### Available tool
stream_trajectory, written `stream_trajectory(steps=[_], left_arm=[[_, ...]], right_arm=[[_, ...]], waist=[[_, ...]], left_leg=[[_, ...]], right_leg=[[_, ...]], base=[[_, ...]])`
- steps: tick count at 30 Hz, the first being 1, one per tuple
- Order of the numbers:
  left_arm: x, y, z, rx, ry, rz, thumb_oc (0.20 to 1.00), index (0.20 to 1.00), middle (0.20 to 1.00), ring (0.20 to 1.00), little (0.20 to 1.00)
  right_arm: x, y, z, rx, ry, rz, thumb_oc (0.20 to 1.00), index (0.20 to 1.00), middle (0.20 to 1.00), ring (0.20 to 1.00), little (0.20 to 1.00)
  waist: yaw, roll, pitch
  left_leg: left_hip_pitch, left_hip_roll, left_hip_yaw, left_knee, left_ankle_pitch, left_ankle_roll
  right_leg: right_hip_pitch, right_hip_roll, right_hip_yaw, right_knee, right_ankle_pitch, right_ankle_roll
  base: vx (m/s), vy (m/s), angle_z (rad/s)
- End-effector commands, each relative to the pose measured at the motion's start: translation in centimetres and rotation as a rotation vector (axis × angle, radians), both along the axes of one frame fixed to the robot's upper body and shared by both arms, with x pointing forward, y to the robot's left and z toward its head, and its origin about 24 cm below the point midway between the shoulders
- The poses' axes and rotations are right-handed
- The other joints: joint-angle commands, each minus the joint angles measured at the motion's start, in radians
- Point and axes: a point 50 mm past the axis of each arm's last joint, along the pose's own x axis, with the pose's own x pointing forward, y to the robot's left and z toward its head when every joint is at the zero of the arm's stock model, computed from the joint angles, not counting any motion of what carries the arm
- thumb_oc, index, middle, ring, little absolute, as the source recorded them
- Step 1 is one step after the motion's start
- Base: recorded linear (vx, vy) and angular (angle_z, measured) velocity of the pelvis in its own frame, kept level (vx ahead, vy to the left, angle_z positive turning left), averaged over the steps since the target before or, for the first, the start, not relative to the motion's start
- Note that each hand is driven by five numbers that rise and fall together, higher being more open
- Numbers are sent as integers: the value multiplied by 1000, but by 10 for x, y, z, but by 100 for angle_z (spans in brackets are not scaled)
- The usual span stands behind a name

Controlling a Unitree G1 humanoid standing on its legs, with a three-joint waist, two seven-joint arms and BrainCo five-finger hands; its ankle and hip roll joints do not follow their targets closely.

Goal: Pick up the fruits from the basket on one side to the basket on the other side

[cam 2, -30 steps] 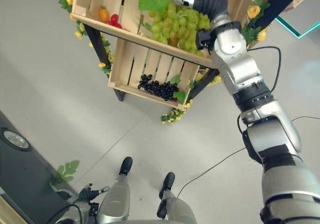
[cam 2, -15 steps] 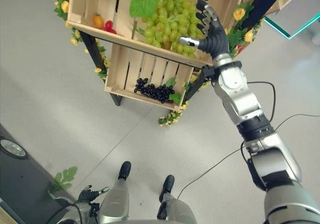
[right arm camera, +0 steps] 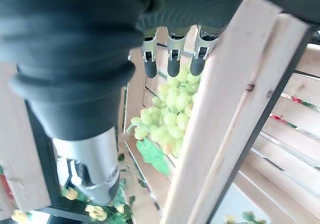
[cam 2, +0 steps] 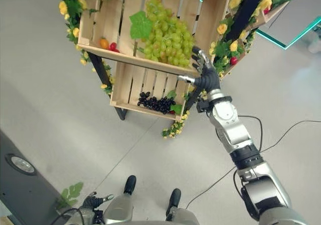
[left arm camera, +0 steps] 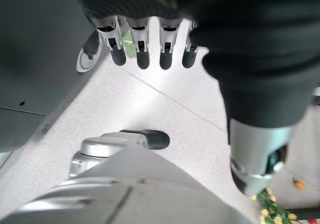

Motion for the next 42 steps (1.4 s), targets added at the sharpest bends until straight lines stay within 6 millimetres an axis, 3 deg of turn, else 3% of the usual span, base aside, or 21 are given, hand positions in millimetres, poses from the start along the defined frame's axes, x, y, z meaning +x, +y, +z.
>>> stream_trajectory(steps=[1,11,16,30,37,42], left_arm=[[5,-7,-1,9,21,-67,1000,1000,1000,1000,1000],[0,-12,-4,4,45,-98,1000,1000,1000,1000,1000],[0,-16,-5,-3,47,-113,1000,1000,1000,1000,1000],[-2,-19,-7,-5,50,-125,1000,1000,1000,1000,1000],[-5,-20,-8,-9,57,-116,1000,1000,1000,1000,1000],[-6,-20,-8,-7,59,-128,1000,1000,1000,1000,1000]], right_arm=[[-7,-5,27,11,-141,-4,1000,1000,1000,1000,1000],[-29,-18,2,-7,-99,-32,1000,1000,1000,1000,1000],[-44,-25,-23,6,-35,-65,1000,1000,1000,1000,1000],[-67,-27,-65,26,111,-74,1000,1000,1000,1000,1000],[-74,-36,-118,0,324,-168,1000,1000,1000,1000,1000],[-86,-43,-178,-90,585,-256,1000,1000,1000,1000,1000]], waist=[[-22,-11,-29],[-51,4,-58],[-73,12,-72],[-103,27,-94],[-112,32,-97],[-114,38,-99]], left_leg=[[-4,-58,-21,18,-78,46],[29,-63,-6,17,-95,55],[45,-64,3,17,-101,57],[69,-63,16,15,-112,61],[72,-63,18,13,-111,60],[78,-62,20,13,-113,60]], right_leg=[[28,-43,-5,15,-36,64],[53,-50,3,19,-43,67],[61,-51,8,23,-48,68],[73,-51,18,26,-52,69],[76,-51,20,25,-52,70],[78,-49,23,29,-56,68]], base=[[35,19,0],[34,15,-6],[7,3,-1],[2,1,-2],[2,-1,-5],[0,0,0]])
